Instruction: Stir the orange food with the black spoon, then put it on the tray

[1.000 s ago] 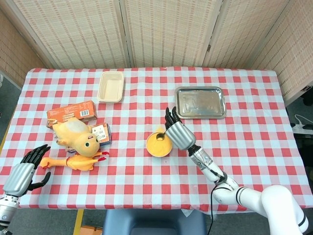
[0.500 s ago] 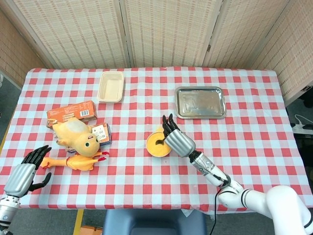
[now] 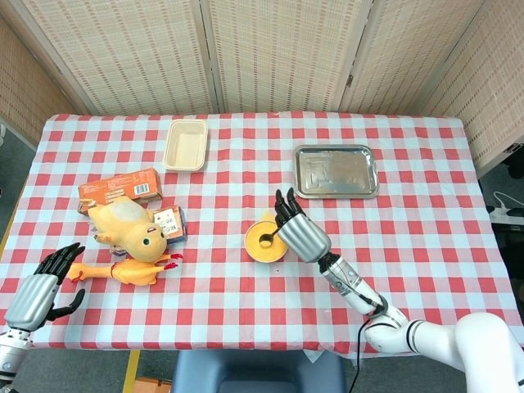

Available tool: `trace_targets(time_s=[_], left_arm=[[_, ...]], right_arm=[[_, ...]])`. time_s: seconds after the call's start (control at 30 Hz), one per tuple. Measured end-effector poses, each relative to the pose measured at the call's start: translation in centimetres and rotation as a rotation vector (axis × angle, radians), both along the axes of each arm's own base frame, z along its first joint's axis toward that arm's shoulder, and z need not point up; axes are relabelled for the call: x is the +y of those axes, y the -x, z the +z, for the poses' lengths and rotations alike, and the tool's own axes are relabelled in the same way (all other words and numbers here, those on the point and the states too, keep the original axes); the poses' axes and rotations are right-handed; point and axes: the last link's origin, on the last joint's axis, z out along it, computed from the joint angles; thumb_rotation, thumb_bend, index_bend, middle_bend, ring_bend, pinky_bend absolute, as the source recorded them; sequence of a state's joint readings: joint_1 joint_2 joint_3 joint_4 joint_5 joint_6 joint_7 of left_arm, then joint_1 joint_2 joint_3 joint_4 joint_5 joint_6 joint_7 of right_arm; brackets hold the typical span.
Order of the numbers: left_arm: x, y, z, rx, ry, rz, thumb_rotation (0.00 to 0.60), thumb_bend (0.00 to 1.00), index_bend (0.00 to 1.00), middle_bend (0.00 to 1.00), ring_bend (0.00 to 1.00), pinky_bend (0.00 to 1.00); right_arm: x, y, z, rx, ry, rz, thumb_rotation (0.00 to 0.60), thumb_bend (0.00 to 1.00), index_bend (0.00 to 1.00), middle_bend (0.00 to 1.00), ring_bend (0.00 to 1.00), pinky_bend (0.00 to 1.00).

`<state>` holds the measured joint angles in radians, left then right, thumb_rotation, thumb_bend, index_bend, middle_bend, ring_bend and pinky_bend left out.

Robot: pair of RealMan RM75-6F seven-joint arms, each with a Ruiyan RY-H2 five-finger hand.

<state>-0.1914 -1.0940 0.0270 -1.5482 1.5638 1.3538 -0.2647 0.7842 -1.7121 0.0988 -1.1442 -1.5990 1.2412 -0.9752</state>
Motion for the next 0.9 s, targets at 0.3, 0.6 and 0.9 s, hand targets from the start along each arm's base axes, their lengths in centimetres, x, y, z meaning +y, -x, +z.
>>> trace_targets(time_s=[0.3,0.6,0.9], left_arm=[[0.0,0.0,-0.1,0.000,0.003,-0.001,0.600,0.45,0.00,0.00,0.00,0.09],[0.0,0.0,0.0,-0.001,0.000,-0.001,0.600,0.45,0.00,0.00,0.00,0.09],[0.0,-0.1,-0.1,0.000,0.003,-0.002,0.600,0.45,0.00,0.00,0.00,0.09]], right_arm=[[0.4,-0.2,0.3,0.149,0.070,0.209,0.600,0.37,0.97,0.31,0.11,0.23],[0.5,0.1,0.9,0.130,0.086,0.224,0.600,0.37,0.97,0.31,0.13,0.23],[0.9,0.1,0.4,0.119,0.051,0.213,0.600,0.37,0.97,0.31,0.13,0.23]])
